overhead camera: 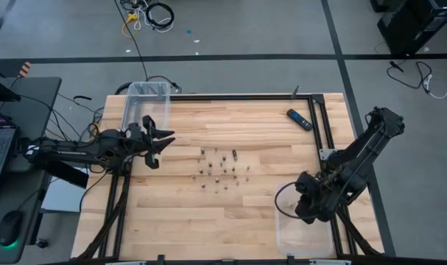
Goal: Sort batteries
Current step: Put the black and silver battery into the bottom transparent bin
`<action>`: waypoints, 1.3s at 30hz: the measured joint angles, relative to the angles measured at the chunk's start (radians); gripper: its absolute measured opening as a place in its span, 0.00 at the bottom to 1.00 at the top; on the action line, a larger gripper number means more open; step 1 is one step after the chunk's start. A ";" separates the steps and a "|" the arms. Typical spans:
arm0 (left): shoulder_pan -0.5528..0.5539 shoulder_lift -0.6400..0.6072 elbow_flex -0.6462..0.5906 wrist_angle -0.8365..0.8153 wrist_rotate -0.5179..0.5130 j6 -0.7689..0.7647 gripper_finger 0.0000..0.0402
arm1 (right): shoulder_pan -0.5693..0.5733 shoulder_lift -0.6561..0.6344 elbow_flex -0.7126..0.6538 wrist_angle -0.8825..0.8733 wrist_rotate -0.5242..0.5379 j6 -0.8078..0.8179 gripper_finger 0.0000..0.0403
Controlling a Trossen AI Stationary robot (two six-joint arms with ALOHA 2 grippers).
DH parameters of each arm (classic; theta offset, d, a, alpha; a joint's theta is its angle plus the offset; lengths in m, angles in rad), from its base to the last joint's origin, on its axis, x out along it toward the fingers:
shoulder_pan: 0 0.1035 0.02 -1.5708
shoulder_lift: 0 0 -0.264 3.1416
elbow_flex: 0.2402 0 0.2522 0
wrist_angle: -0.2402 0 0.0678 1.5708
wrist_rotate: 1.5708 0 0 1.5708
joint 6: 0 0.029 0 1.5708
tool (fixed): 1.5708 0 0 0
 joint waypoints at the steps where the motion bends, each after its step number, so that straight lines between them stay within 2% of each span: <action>1: 0.000 0.000 0.000 -0.002 0.000 -0.007 0.26 | 0.005 0.000 -0.001 0.001 0.004 0.004 0.25; 5: 0.000 0.000 0.000 -0.004 0.000 -0.047 0.26 | 0.009 -0.001 0.012 0.000 0.048 -0.015 0.27; 11: 0.000 0.000 0.000 -0.008 0.039 -0.069 0.26 | -0.044 -0.002 0.070 -0.004 0.254 -0.156 0.26; 15: 0.000 0.000 0.000 -0.008 0.067 -0.085 0.26 | -0.139 -0.002 0.093 0.000 0.333 -0.314 0.25; 20: 0.000 0.000 0.000 -0.009 0.079 -0.082 0.26 | -0.312 -0.002 0.095 0.059 0.335 -0.593 0.25; 24: 0.000 0.000 0.000 -0.011 0.079 -0.074 0.26 | -0.454 -0.002 0.095 0.170 0.313 -0.811 0.25; 29: 0.000 0.000 0.000 -0.013 0.079 -0.050 0.26 | -0.622 0.002 0.095 0.294 0.271 -0.922 0.24; 35: 0.000 0.000 0.000 -0.024 0.077 0.004 0.26 | -0.775 0.076 0.096 0.350 0.022 -0.937 0.25; 39: 0.000 0.000 0.000 -0.035 0.069 0.005 0.26 | -0.825 0.176 0.096 0.345 -0.085 -0.917 0.25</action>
